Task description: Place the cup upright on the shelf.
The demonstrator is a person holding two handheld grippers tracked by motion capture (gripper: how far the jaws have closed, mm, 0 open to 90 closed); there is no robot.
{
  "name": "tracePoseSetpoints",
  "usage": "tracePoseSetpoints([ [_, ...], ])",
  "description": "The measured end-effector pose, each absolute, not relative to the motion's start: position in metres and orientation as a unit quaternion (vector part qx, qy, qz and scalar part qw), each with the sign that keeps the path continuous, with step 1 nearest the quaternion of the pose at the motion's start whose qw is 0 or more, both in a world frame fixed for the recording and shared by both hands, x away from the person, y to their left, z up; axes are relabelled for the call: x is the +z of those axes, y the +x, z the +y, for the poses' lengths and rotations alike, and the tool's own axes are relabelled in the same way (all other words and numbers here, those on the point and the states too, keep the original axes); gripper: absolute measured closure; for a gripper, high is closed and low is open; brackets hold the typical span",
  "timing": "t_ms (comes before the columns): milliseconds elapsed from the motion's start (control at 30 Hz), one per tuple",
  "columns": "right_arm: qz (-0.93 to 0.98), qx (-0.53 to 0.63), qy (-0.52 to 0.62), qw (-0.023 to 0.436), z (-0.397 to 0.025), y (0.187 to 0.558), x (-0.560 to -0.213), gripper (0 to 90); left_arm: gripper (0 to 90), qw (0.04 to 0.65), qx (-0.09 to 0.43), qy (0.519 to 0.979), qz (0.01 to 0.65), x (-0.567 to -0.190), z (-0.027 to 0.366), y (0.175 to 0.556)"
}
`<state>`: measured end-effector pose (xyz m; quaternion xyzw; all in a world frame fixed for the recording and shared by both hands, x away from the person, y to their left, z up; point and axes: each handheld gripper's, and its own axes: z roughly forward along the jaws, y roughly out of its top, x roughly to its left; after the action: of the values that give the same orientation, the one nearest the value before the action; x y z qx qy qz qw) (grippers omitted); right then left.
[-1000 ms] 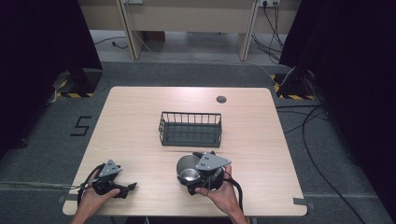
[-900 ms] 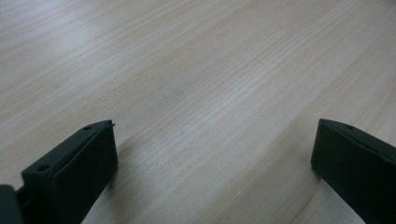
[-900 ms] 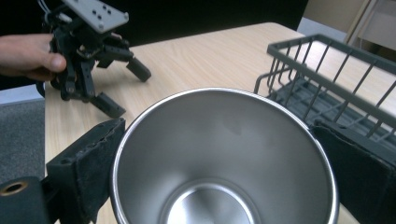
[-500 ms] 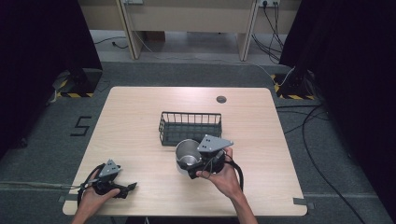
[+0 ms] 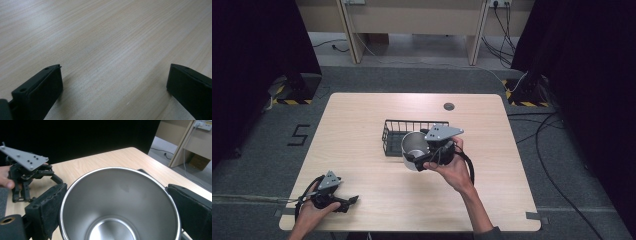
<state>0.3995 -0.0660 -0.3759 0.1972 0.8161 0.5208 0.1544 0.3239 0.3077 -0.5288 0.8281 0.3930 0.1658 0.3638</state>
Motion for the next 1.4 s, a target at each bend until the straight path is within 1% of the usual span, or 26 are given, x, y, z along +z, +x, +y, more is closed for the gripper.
tracePoseSetpoints([
  [200,0.815,0.521,0.203,0.150,-0.065,0.415,-0.367,6.3,0.0,0.364,0.166,0.828,0.393,-0.529,0.308,0.324],
  [533,0.815,0.517,0.210,0.156,-0.057,0.440,-0.347,6.3,0.0,0.363,0.165,0.829,0.393,-0.529,0.308,0.324],
  [667,0.815,0.515,0.212,0.160,-0.056,0.448,-0.345,6.4,0.0,0.363,0.166,0.828,0.393,-0.529,0.308,0.324],
  [1133,0.814,0.500,0.243,0.168,-0.056,0.487,-0.348,6.3,0.0,0.364,0.165,0.828,0.394,-0.529,0.308,0.324],
  [1400,0.819,0.489,0.249,0.166,-0.050,0.501,-0.356,6.3,0.0,0.364,0.165,0.828,0.394,-0.529,0.308,0.324],
])
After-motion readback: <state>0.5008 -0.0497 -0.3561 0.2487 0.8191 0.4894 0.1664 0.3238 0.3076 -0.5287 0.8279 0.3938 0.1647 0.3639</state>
